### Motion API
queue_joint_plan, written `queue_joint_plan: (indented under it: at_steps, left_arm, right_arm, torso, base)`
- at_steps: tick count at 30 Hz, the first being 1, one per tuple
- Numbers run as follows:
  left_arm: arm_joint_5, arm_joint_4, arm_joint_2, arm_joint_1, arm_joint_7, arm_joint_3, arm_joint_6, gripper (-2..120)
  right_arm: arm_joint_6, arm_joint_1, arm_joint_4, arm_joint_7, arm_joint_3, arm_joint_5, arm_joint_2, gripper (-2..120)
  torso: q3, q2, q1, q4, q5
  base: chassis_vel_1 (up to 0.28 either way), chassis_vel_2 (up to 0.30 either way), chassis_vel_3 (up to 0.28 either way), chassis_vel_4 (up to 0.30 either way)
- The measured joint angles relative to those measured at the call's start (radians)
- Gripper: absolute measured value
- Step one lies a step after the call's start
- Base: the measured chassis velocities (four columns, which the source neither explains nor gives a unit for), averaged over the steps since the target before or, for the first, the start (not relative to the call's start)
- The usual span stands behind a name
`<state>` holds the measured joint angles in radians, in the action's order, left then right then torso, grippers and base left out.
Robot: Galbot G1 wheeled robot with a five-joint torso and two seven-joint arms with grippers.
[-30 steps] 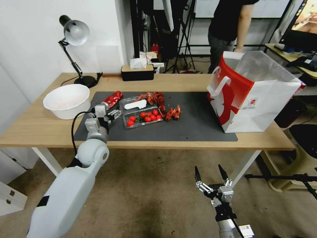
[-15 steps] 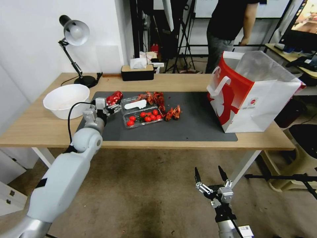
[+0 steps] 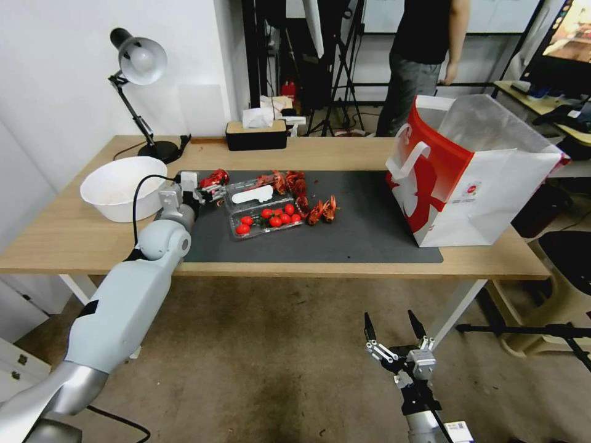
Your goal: Pick up the trash from the table and place it into the takeout bag.
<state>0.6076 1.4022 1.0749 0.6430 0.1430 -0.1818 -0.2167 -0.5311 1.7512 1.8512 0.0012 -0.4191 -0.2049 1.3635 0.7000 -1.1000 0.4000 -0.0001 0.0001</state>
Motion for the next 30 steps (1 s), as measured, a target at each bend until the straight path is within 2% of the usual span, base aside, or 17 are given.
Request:
queue_joint_plan:
  at_steps: [8,14,21,22,25,30]
  left_arm:
    - [0.021,-0.052,-0.002,-0.02,-0.016,-0.002,-0.048,100]
    - [0.061,-0.055,-0.007,-0.017,-0.018,-0.017,-0.09,97]
    - [0.096,-0.068,0.0,-0.002,-0.013,-0.029,-0.113,71]
    - [0.096,-0.068,0.0,-0.002,-0.013,-0.029,-0.113,71]
    - [0.097,-0.069,-0.001,0.002,-0.01,-0.037,-0.113,56]
    - [0.097,-0.063,-0.005,0.011,-0.009,-0.043,-0.11,51]
  right_arm:
    - [-0.001,-0.004,-0.006,0.0,-0.005,0.0,0.002,100]
    - [-0.001,-0.01,-0.009,0.0,-0.002,0.001,0.005,100]
    - [0.0,-0.009,-0.009,0.0,-0.005,0.0,-0.001,100]
    - [0.0,-0.009,-0.009,0.0,-0.005,0.0,-0.001,100]
    - [0.0,-0.01,-0.008,0.0,-0.004,0.0,-0.001,100]
    - [0.0,-0.011,-0.008,0.0,-0.002,0.0,0.0,100]
  torso:
    - [0.0,0.0,0.0,0.0001,-0.0001]
    - [0.0,0.0,0.0,0.0001,0.0]
    - [0.0,0.0,0.0,0.0001,-0.0001]
    - [0.0,0.0,0.0,0.0001,-0.0001]
    - [0.0,0.0,0.0,0.0,0.0]
    - [0.0,0.0,0.0,0.0001,0.0]
  base:
    - [0.0,0.0,0.0,0.0]
    - [0.0,0.0,0.0,0.0]
    - [0.0,0.0,0.0,0.0]
    - [0.0,0.0,0.0,0.0]
    - [0.0,0.0,0.0,0.0]
    - [0.0,0.0,0.0,0.0]
